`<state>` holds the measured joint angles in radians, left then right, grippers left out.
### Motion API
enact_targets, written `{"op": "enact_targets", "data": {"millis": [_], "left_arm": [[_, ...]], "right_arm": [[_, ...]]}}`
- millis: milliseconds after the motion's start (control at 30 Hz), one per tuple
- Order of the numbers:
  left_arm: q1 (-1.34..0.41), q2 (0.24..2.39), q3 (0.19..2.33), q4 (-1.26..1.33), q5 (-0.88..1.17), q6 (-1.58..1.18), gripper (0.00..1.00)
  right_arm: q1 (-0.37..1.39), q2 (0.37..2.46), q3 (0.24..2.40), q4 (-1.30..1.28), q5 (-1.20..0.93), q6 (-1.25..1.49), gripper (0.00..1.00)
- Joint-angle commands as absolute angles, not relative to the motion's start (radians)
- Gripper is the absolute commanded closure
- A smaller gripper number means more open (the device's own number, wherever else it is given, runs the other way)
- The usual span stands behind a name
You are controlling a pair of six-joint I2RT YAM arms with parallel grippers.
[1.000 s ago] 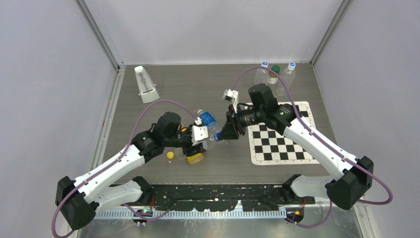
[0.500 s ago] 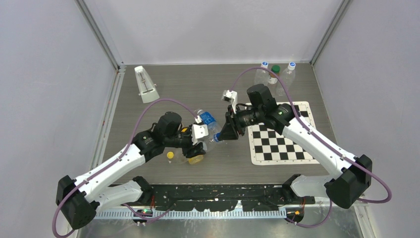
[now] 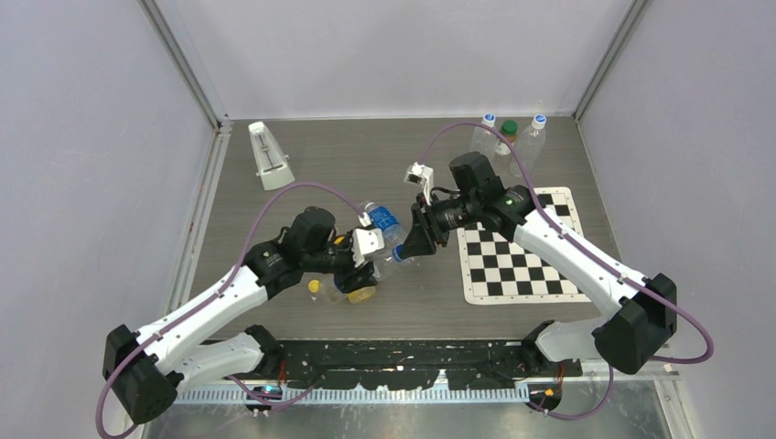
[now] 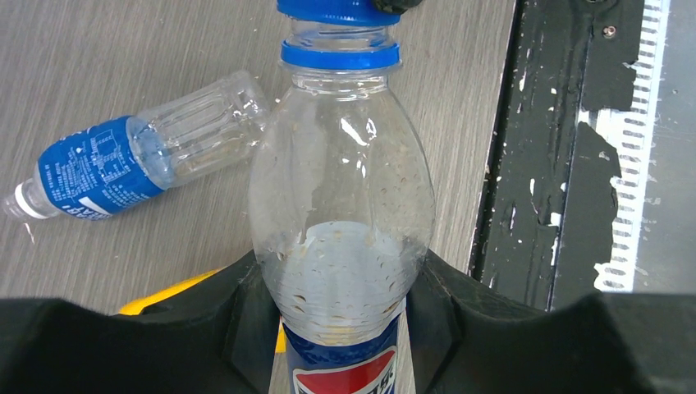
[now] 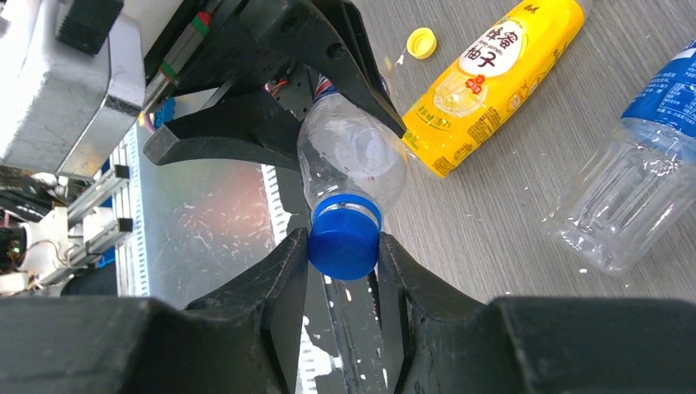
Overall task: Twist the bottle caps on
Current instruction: Screw the bottle cap onto the plastic bottle.
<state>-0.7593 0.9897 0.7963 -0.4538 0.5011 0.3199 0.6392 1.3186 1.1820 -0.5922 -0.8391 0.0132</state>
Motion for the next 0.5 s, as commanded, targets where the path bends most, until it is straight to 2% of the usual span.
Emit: {"op": "enact_targets", "data": {"millis": [0,467], "left_arm": [[-0.767,0.949,0.833,-0.208,0.506,0.278,0.88],[-0.767,0.896,0.792,-0.034,0.328,0.217,0.88]], "right_arm": [[0.658,1.336,1.190,-0.531,-0.850,0.119,0.86],[0.658,1.350,1.184,-0.458,-0.752,0.384,0.88]]}}
